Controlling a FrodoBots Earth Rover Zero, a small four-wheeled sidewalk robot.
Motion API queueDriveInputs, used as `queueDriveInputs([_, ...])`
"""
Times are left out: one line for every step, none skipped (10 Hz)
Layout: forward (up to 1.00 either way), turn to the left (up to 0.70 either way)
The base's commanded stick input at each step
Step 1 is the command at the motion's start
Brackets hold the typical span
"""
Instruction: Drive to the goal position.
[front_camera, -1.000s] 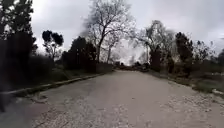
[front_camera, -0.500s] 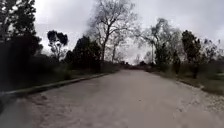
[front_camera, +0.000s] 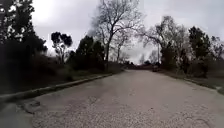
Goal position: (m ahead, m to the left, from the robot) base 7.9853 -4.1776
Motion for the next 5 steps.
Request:
queueDriveInputs([0.7,0.0])
queueDriveInputs([0.7,0.0])
queueDriveInputs([0.7,0.0])
queueDriveInputs([0.7,0.0])
queueDriveInputs([0.7,0.0])
